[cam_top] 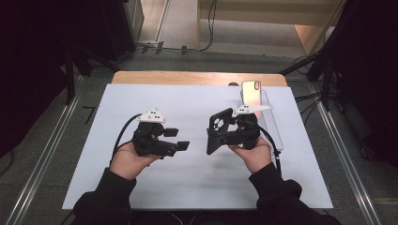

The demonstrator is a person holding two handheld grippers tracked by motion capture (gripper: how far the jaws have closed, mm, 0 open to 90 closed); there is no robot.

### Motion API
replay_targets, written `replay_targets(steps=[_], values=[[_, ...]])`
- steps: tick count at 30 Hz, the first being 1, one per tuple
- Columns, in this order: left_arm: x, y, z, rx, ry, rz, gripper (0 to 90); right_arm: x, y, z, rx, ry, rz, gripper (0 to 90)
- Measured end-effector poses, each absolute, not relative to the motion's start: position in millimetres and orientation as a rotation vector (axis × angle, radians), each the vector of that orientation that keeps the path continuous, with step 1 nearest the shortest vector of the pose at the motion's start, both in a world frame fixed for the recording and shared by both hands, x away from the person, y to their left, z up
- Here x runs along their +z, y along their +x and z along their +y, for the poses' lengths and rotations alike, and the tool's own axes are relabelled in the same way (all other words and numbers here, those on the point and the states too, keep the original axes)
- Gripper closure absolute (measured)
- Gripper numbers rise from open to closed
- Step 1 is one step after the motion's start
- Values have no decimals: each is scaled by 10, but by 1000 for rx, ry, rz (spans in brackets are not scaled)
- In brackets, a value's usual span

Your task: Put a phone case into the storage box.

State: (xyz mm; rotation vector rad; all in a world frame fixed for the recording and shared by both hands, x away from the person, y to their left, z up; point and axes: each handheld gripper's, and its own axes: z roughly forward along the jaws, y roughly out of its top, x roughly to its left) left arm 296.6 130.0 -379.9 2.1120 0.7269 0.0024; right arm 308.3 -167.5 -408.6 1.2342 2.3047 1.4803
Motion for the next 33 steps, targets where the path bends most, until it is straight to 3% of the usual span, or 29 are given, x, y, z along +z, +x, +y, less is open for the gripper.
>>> replay_targets(steps=[17, 33], values=[[-4247, 2869, 1600, 2, 2161, 656, 336, -3811, 3165, -2082, 1541, 1217, 2352, 124], [-4377, 2801, 1882, 8, 2159, 731, 336, -3513, 3247, -2630, 1485, 1335, 2166, 123]])
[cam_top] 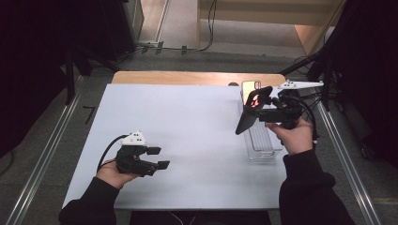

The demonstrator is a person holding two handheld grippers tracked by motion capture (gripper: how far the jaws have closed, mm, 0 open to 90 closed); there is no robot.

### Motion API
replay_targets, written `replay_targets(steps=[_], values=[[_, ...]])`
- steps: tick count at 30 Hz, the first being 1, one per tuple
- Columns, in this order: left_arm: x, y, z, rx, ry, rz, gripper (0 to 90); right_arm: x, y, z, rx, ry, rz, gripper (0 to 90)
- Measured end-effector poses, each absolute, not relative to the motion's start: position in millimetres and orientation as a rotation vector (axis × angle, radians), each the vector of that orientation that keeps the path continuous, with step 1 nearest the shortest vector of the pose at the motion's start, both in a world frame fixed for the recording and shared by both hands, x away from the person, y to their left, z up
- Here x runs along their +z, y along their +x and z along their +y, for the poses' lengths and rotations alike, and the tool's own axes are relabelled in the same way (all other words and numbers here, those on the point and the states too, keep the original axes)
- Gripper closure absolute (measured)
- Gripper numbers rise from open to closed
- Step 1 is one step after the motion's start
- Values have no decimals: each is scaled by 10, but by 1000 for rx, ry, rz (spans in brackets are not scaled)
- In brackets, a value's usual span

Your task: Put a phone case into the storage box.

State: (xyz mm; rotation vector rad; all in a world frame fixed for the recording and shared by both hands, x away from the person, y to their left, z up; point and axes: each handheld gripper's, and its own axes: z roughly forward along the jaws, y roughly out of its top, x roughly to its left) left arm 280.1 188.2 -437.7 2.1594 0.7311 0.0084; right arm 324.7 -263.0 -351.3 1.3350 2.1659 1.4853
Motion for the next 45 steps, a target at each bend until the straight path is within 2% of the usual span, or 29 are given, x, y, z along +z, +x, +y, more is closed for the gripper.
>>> replay_targets(steps=[6, 14, 31, 45], values=[[-4400, 2803, 1910, 6, 2158, 747, 336, -3529, 3429, -2859, 1390, 1438, 2050, 123], [-4396, 2800, 1919, 9, 2155, 748, 336, -3828, 3659, -2955, 1271, 1565, 1973, 123], [-4389, 2800, 1924, 22, 2147, 753, 336, -4370, 4140, -2804, 1078, 1717, 1960, 123], [-4418, 2802, 1897, 9, 2175, 736, 336, -4486, 4508, -2751, 1060, 1757, 1877, 125]])
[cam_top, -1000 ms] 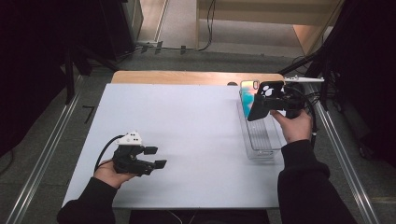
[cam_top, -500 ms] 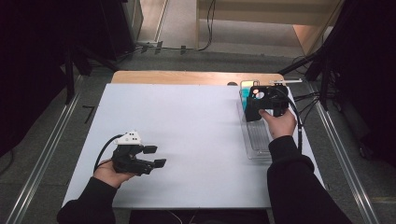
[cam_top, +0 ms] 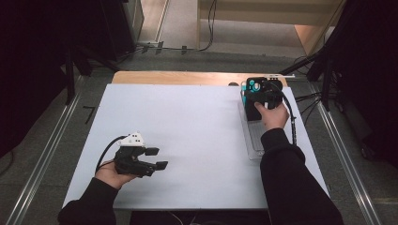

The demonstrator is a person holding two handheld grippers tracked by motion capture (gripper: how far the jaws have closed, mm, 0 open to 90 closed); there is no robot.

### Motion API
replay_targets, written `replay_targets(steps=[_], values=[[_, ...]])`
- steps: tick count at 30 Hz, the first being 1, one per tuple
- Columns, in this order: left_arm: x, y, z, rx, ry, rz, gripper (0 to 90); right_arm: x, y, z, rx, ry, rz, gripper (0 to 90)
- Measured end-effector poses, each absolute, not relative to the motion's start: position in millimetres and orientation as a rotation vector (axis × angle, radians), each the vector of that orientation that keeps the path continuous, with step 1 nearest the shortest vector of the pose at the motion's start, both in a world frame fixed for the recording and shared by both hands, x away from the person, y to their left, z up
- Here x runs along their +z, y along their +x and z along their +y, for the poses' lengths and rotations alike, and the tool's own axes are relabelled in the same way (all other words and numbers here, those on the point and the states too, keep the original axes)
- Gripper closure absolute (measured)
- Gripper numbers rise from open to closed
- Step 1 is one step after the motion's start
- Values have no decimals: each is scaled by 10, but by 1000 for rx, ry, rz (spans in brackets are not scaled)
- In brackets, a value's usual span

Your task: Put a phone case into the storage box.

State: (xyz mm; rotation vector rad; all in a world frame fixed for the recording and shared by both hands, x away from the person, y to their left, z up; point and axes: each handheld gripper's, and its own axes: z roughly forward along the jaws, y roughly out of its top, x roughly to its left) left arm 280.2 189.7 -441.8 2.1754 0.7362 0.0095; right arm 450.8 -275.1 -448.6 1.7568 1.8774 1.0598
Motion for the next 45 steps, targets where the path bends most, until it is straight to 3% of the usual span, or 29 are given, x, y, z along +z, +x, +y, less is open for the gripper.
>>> replay_targets(steps=[20, 24, 27, 45], values=[[-4440, 2814, 1887, -6, 2194, 726, 336, -4567, 4714, -2671, 1030, 1686, 1855, 105], [-4439, 2812, 1882, -8, 2190, 724, 336, -4563, 4712, -2696, 1083, 1678, 1874, 9], [-4439, 2811, 1884, -8, 2189, 725, 336, -4552, 4704, -2729, 1112, 1716, 1886, 0], [-4434, 2830, 1911, -17, 2165, 748, 336, -4126, 4278, -2675, 1113, 1650, 2060, 0]])
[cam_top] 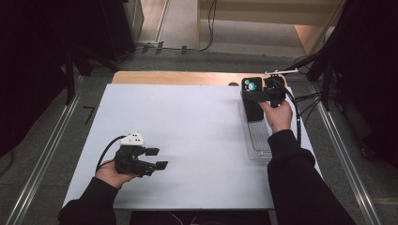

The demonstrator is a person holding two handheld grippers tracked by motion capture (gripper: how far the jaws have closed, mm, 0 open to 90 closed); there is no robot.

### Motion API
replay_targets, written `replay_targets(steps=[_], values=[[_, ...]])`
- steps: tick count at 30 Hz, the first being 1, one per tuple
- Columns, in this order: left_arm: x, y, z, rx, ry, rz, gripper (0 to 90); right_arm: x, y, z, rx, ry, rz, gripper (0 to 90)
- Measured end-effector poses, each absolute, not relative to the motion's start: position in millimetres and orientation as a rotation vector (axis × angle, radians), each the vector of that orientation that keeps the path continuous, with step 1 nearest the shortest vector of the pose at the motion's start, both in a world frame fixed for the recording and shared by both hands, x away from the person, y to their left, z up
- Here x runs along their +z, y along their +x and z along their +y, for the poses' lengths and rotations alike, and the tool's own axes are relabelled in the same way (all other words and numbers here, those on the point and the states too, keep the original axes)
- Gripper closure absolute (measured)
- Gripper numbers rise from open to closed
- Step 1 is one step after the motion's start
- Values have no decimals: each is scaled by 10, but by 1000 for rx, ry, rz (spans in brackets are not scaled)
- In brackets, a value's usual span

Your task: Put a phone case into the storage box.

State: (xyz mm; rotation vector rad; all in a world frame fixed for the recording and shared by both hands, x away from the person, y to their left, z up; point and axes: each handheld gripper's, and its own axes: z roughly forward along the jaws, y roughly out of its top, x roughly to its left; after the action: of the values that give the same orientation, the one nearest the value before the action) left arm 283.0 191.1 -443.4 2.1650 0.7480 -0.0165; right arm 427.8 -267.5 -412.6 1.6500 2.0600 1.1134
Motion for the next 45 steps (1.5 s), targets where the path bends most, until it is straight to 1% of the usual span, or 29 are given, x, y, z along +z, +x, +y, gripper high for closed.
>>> replay_targets(steps=[4, 6, 9, 10, 11, 16, 18, 28, 45], values=[[-4427, 2831, 1922, -14, 2162, 753, 336, -4092, 4160, -2581, 1150, 1597, 2121, 0], [-4428, 2833, 1927, -13, 2158, 754, 336, -4080, 4106, -2549, 1161, 1584, 2138, 46], [-4426, 2835, 1935, -13, 2155, 759, 336, -4066, 4003, -2475, 1163, 1535, 2178, 51], [-4425, 2837, 1937, -14, 2155, 759, 336, -4062, 3970, -2456, 1174, 1524, 2191, 77], [-4424, 2838, 1940, -16, 2156, 759, 336, -4059, 3946, -2441, 1185, 1518, 2200, 135], [-4423, 2837, 1941, -16, 2155, 758, 336, -4048, 3830, -2359, 1254, 1476, 2278, 148], [-4423, 2836, 1945, -17, 2152, 760, 336, -4044, 3775, -2322, 1274, 1452, 2312, 183], [-4409, 2837, 1981, -15, 2138, 767, 336, -4080, 3412, -2218, 1332, 1332, 2448, 260], [-4389, 2728, 2047, -38, 2113, 765, 336, -4317, 2815, -2261, 1322, 1141, 2584, 254]])
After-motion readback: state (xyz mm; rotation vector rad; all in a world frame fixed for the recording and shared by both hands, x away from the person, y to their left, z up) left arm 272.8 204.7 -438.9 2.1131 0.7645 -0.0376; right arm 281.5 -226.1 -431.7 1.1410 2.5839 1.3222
